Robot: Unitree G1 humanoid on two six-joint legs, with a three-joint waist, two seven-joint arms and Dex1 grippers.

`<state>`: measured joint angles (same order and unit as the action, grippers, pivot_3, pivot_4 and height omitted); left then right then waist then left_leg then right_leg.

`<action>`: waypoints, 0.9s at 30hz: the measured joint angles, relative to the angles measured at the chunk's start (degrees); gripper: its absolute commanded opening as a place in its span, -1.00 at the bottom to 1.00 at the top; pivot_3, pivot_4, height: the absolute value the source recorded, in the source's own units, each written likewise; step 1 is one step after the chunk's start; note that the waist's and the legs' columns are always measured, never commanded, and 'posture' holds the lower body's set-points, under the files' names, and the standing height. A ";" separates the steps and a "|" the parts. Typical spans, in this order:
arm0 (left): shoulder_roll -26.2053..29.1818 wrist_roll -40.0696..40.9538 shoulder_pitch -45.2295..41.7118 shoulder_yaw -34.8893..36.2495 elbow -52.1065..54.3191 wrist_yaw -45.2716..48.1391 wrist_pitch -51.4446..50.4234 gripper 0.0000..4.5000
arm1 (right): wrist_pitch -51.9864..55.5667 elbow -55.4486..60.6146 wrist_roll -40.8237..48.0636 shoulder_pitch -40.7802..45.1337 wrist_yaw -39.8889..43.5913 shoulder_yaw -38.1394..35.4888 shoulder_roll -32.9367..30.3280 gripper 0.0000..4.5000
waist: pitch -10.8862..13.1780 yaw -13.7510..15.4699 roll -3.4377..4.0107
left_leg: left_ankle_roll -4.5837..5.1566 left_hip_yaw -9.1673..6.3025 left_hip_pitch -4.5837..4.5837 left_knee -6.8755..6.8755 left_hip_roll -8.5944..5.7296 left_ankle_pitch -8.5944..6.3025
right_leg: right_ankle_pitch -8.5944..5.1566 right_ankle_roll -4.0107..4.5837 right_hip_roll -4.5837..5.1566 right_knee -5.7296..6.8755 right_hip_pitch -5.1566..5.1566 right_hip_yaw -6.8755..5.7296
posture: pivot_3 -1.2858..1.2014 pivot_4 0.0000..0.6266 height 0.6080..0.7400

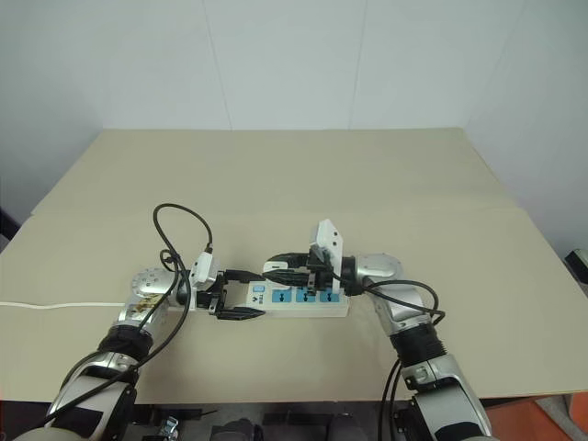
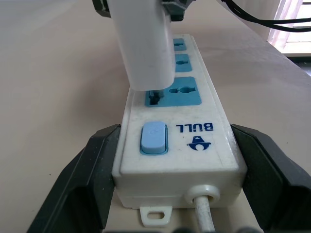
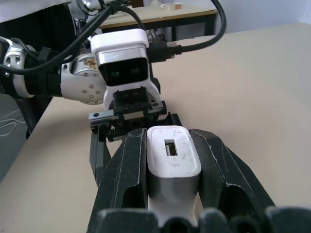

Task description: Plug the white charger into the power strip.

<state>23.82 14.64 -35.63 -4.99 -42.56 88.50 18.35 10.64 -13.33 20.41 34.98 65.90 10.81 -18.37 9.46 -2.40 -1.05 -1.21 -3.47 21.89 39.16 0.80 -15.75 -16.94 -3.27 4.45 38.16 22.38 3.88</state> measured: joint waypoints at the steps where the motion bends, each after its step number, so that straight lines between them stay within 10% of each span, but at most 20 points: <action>1: 0.00 0.00 -0.06 -0.01 -0.04 0.04 0.00 0.44 | -0.02 -0.14 -0.02 0.00 0.01 0.00 0.01 -0.50 | 0.00 0.00 0.00 | 0.00 0.00 0.00 0.00 0.00 0.00 | 0.00 0.00 0.00 0.00 0.00 0.00 | 0.03 -0.52 1.00; 27: -0.03 -0.01 -0.09 0.02 -0.22 0.06 -0.59 0.44 | -11.73 -7.73 -1.13 -1.43 2.81 -0.41 1.93 -0.50 | -0.02 -0.03 0.01 | 0.00 0.00 -0.18 -0.02 0.01 0.00 | 0.00 0.00 0.00 -0.02 -0.15 0.00 | 0.03 -0.52 1.00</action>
<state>23.79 14.63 -35.72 -4.97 -42.78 88.56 17.76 -1.10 -21.06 19.29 33.55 68.72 10.40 -16.44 9.45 -2.43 -1.05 -1.21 -3.47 21.71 39.13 0.81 -15.75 -16.95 -3.27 4.44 38.13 22.24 3.88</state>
